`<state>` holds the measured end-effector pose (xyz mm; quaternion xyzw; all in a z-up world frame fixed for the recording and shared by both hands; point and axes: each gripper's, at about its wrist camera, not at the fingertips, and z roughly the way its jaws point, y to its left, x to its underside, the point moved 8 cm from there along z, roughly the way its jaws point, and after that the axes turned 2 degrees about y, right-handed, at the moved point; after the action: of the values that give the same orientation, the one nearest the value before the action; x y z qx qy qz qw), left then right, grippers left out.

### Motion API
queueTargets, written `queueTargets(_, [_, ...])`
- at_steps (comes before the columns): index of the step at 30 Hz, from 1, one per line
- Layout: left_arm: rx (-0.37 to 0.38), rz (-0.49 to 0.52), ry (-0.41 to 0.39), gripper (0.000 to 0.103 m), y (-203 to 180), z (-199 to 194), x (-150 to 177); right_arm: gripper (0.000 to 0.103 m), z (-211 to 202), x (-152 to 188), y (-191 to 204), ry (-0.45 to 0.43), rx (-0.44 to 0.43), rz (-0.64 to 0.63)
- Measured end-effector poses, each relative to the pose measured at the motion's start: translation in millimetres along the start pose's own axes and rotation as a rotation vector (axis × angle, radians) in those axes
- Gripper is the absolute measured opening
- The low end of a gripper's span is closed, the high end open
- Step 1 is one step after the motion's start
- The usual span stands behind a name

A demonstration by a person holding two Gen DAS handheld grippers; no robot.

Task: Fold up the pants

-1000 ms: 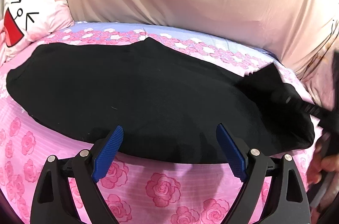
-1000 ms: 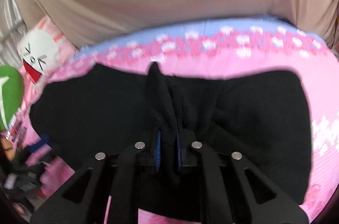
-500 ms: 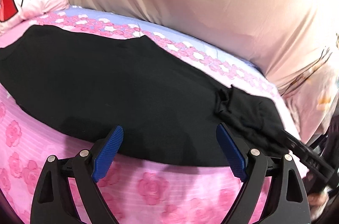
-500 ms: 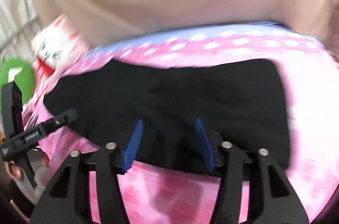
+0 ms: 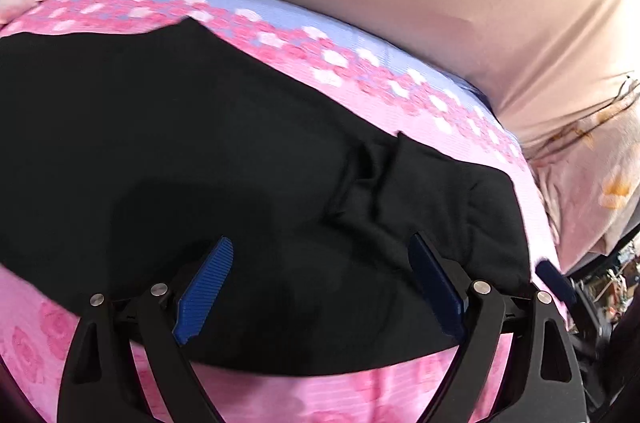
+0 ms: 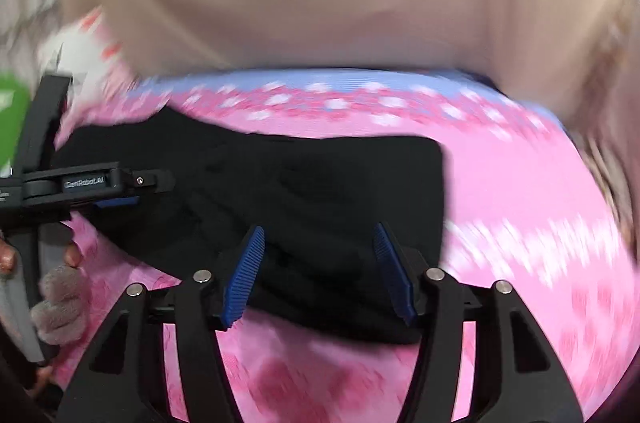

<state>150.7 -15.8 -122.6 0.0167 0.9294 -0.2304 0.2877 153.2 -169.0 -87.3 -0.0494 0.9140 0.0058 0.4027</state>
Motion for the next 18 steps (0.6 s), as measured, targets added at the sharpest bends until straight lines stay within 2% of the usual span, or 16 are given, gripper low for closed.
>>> queueTargets(1, [0.003,0.002,-0.011,0.087,4,-4,1,0.061,15,-1,8,0.025,-0.009,-0.025])
queueTargets(3, [0.004,0.01,-0.038,0.087,16,-16,1,0.06,41,-2,8,0.064,0.019,-0.043])
queueTargets(4, [-0.004,0.019,-0.051,0.087,24,-21,0,0.044,50,-3,8,0.077,0.026,-0.042])
queueTargets(5, [-0.031,0.029,-0.073,0.087,34,-26,0,0.018,56,-6,5,0.094,0.003,-0.009])
queueTargets(7, [-0.097,0.043,-0.103,0.087,53,-34,1,0.014,46,-24,-4,0.064,-0.059,0.11])
queueTargets(8, [-0.098,0.03,-0.099,0.087,62,-36,3,0.013,33,-35,-3,0.022,-0.101,0.155])
queueTargets(9, [-0.067,0.015,-0.098,0.087,64,-39,2,0.013,19,-46,-1,-0.021,-0.134,0.184])
queueTargets(11, [-0.04,-0.01,-0.116,0.087,69,-44,1,0.013,-4,-67,16,-0.088,-0.209,0.185])
queueTargets(13, [-0.046,-0.01,-0.114,0.087,69,-43,0,0.014,-2,-70,41,-0.071,-0.252,0.146])
queueTargets(15, [-0.055,0.009,-0.116,0.087,66,-43,2,0.021,33,-50,64,0.022,-0.202,0.055])
queueTargets(17, [-0.066,0.022,-0.126,0.087,64,-45,3,0.025,72,-20,67,0.135,-0.058,-0.028])
queueTargets(18, [-0.066,0.022,-0.128,0.087,63,-45,3,0.025,73,-16,67,0.113,-0.038,-0.054])
